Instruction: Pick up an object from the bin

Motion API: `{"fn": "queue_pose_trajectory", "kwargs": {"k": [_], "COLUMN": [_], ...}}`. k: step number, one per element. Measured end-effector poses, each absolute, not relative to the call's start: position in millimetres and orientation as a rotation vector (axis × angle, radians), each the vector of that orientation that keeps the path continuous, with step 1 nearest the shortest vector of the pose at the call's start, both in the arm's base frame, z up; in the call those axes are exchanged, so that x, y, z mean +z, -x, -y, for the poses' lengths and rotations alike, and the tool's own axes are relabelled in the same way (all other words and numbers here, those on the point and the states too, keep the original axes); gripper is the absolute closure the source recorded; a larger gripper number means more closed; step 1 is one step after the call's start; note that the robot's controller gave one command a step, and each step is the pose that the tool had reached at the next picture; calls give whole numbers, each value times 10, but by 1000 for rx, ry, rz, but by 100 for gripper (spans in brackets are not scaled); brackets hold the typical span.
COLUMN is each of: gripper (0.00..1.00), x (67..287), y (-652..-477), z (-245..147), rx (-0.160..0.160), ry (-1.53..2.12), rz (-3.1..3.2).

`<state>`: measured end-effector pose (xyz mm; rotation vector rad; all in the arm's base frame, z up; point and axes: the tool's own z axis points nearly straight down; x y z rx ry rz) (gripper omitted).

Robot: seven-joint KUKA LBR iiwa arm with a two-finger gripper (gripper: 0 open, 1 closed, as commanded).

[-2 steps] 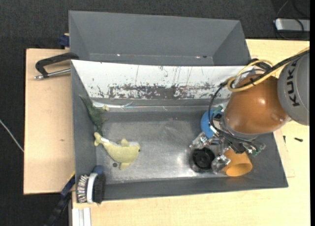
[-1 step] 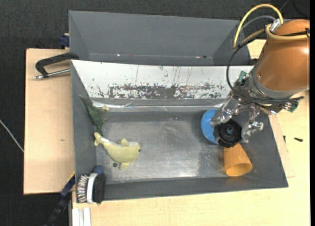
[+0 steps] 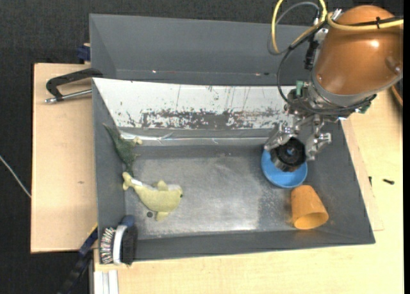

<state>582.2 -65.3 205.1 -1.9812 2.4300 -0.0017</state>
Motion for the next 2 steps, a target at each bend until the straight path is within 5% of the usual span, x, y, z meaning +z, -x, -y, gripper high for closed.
{"fn": "queue_pose_trajectory", "kwargs": {"k": [1, 2], "gripper": [100, 100], "x": [1698, 2462], "y": [-6015, -5981], "z": [903, 843], "rx": [-1, -13], "ry": [2213, 2191], "rz": [-2224, -2237]}}
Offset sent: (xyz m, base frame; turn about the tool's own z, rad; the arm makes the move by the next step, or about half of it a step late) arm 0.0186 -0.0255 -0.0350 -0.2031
